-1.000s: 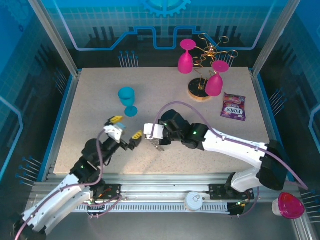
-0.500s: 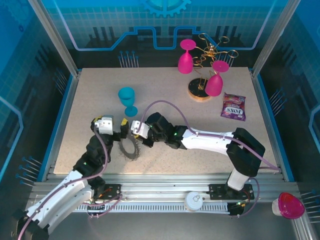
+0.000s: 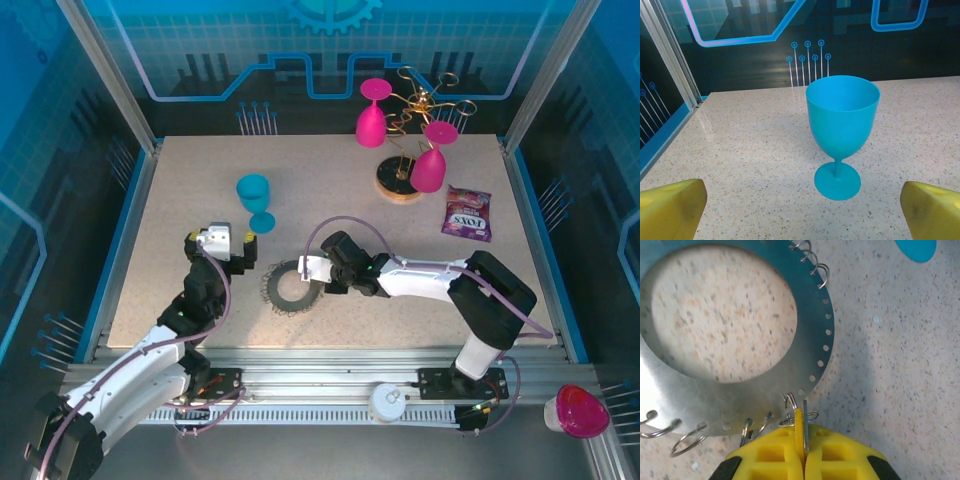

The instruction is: Put the keys on the keyring

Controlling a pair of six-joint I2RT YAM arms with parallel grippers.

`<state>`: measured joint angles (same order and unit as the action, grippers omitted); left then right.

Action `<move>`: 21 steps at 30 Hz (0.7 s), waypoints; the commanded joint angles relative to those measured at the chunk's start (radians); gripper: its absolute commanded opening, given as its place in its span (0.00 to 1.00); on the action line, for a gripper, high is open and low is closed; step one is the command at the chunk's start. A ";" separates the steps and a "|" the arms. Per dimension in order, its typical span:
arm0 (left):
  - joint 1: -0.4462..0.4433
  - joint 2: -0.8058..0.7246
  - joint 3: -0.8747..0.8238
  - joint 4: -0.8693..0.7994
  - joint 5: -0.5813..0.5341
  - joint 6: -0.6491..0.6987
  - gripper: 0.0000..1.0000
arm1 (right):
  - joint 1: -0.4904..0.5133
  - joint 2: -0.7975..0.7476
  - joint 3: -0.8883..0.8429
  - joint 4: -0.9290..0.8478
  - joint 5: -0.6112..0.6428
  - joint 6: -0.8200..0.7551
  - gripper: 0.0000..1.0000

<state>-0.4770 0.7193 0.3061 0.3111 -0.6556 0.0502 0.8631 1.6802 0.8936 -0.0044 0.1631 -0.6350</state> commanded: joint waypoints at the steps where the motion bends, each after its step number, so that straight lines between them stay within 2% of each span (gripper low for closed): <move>1: 0.016 0.000 0.014 0.027 -0.038 -0.023 0.99 | 0.000 -0.018 -0.008 -0.057 0.110 -0.104 0.02; 7: 0.038 0.013 -0.001 0.022 -0.062 -0.014 0.99 | -0.005 0.035 -0.008 -0.120 0.302 -0.172 0.06; 13: 0.057 0.054 -0.022 0.057 -0.074 0.023 0.99 | -0.044 0.074 -0.038 -0.140 0.397 -0.210 0.09; 21: 0.081 0.087 -0.047 0.102 -0.091 0.037 0.99 | -0.097 0.086 -0.045 -0.177 0.462 -0.213 0.32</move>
<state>-0.4103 0.8055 0.2710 0.3618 -0.7189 0.0620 0.8112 1.7527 0.8700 -0.1062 0.5392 -0.8406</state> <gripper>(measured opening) 0.992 0.299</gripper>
